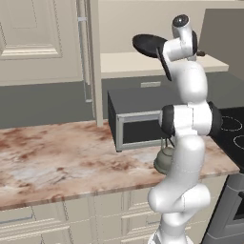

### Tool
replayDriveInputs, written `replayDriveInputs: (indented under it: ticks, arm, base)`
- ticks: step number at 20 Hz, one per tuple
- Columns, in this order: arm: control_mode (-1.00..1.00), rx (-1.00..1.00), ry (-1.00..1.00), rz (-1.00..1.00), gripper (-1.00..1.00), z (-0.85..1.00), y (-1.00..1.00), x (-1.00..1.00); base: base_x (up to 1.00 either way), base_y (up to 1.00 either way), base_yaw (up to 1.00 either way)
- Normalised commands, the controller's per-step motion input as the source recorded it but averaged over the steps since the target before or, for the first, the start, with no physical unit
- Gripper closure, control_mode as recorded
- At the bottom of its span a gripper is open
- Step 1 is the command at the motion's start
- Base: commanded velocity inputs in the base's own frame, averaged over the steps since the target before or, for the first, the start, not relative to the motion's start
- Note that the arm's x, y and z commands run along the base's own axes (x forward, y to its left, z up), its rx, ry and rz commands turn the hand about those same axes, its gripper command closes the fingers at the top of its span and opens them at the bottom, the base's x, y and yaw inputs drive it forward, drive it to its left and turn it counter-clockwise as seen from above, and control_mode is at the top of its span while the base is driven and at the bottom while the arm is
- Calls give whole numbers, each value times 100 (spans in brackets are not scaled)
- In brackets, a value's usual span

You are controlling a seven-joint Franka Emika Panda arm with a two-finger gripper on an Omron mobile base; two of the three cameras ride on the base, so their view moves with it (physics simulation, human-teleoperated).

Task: Pick the pan from the cabinet and place it on the stove. Then turn on the stove burner for the pan.

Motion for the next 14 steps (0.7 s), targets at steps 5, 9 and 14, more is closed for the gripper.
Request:
replayDriveInputs:
  ticks: [5,9,14]
  arm:
    - [-100,0,-21,0,100,-15,0,-35]
    - [-100,0,-16,0,100,1,0,-77]
    - [-100,0,-6,0,100,4,0,-68]
  base:
    - [0,0,0]
    - [0,0,0]
    - [0,0,0]
